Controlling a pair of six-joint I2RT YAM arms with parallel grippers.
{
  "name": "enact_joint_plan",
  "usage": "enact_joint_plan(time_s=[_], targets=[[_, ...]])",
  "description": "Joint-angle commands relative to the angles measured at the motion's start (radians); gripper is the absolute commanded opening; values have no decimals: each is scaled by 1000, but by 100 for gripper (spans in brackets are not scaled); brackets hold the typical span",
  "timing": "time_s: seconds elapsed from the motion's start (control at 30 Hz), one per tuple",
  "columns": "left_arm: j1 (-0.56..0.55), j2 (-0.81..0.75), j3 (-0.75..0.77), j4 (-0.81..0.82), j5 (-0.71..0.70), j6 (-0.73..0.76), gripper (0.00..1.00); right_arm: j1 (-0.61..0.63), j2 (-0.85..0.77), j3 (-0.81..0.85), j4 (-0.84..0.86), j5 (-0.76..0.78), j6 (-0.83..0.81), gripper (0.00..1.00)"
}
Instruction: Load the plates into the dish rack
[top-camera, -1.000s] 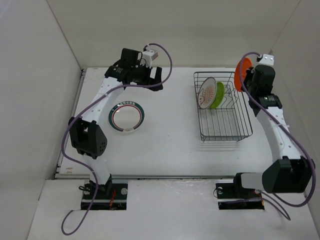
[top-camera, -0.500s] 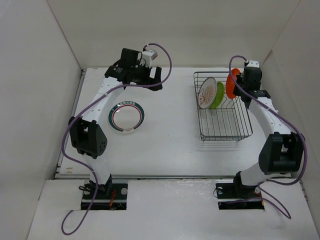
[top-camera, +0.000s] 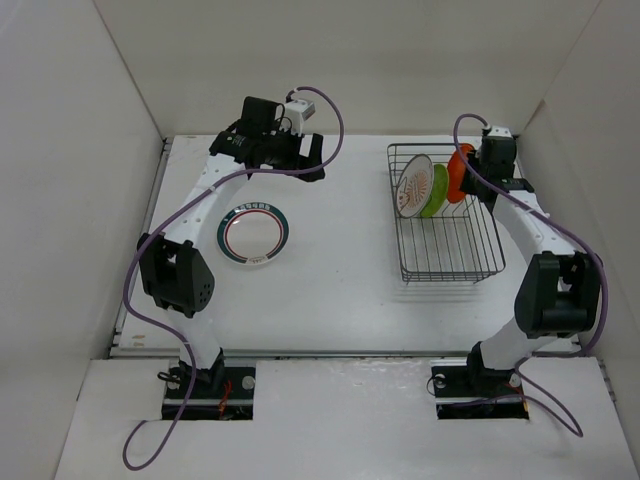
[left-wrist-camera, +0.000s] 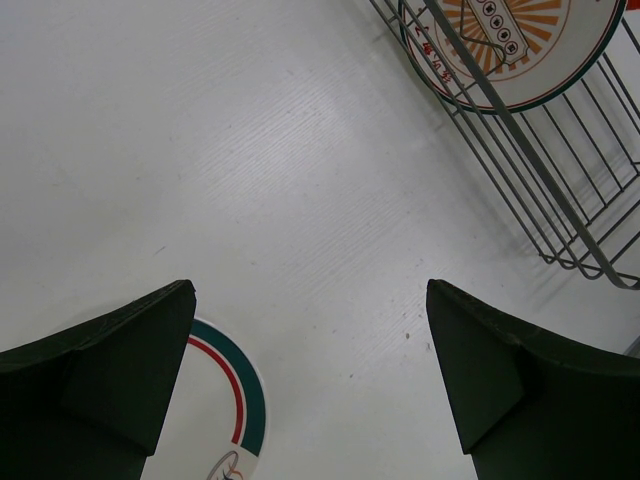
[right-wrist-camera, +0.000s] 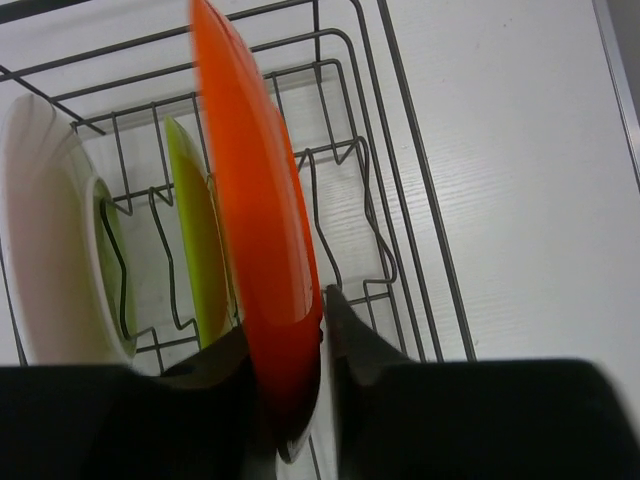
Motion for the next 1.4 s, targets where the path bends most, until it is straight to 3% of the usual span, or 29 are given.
enact_joint_plan(time_s=[0.0, 0.2, 0.33, 0.47, 0.63, 0.67, 0.7, 0.73, 0.8, 1.0, 1.27, 1.37], targets=[[-5, -24, 14, 17, 10, -5, 100, -8, -8, 32, 62, -10, 15, 30], [-5, -24, 14, 17, 10, -5, 100, -8, -8, 32, 53, -10, 15, 44], [-5, -34, 4, 27, -46, -5, 100, -8, -22, 42, 34, 16, 15, 45], [73, -58, -14, 50, -69, -26, 100, -8, -54, 64, 8, 87, 15, 57], [174, -76, -67, 50, -89, 4, 100, -8, -92, 104, -25, 131, 35, 63], [200, -90, -86, 41, -105, 27, 100, -8, -92, 116, -38, 131, 35, 71], [210, -101, -109, 40, -114, 41, 100, -8, -109, 116, -38, 142, 44, 71], [220, -116, -173, 53, -126, 53, 100, -8, -136, 116, -38, 142, 53, 88], [259, -178, -248, 105, -158, 75, 100, -8, -169, 116, -23, 125, 53, 100], [381, -245, -426, 140, -119, 112, 100, -17, -192, 118, -19, 63, 53, 100], [530, -276, -584, 152, -31, 182, 100, -17, -282, -25, 100, -359, 53, 100], [552, -245, -647, 177, 10, 210, 100, -8, -311, -45, 119, -451, 44, 100]])
